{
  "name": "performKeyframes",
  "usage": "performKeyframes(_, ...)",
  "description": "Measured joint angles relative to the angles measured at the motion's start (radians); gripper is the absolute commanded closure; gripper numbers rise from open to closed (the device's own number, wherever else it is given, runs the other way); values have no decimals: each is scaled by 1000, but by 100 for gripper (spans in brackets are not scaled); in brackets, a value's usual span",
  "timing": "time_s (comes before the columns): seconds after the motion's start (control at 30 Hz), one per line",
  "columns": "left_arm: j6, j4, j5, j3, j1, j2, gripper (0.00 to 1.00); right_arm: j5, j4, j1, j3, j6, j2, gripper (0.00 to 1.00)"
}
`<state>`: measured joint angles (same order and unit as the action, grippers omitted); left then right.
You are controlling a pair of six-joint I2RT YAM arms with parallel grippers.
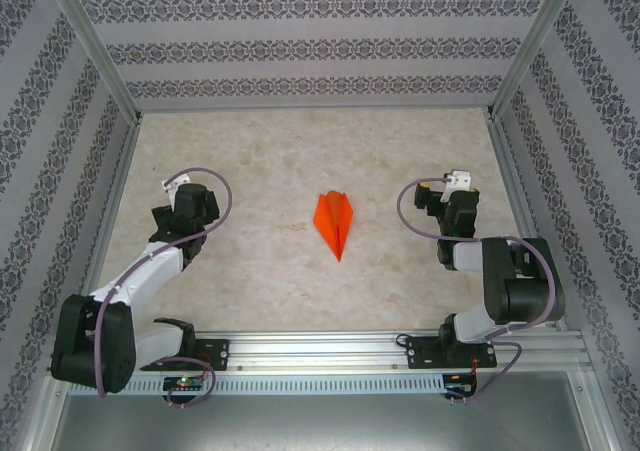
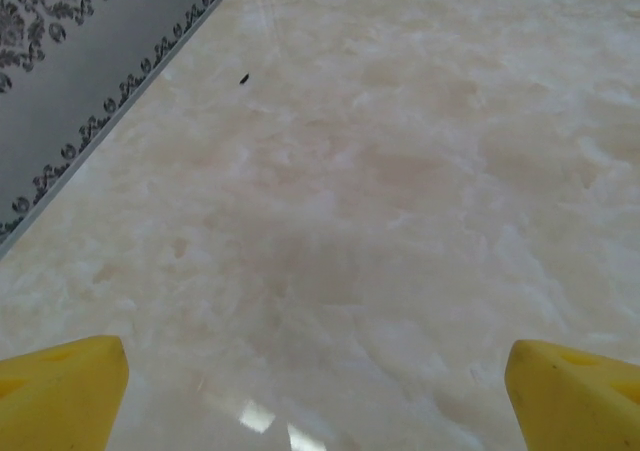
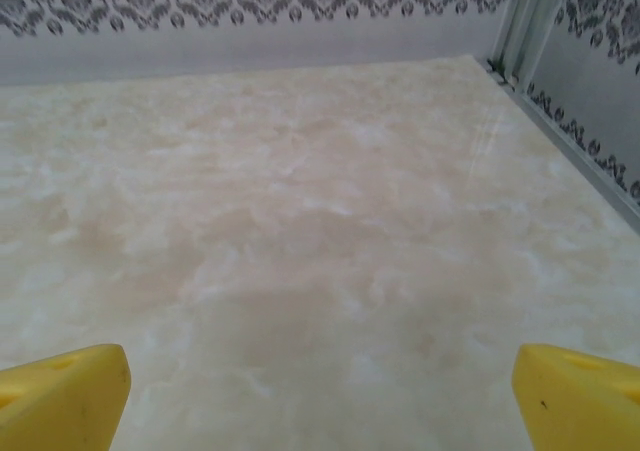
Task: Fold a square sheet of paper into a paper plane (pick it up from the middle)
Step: Reset both arms
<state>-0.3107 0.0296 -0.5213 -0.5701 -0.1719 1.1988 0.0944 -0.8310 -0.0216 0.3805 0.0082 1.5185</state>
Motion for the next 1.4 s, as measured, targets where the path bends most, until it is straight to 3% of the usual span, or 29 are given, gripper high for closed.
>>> performKeyframes(0.2,108,-327,52,85,22,159,3,0,-16,0,0,-1,-4,2)
performKeyframes(0.37,193,-458,149,85,53,253,4,0,-16,0,0,-1,-4,2)
performKeyframes(0.6,259,-762,294,164,88,342,4,0,-16,0,0,-1,-4,2)
performKeyframes(0.67,267,-774,309,185,88,357,0,0,-16,0,0,-1,-4,2)
performKeyframes(1.4,311,-830,394,177,88,362,0,0,-16,0,0,-1,-4,2)
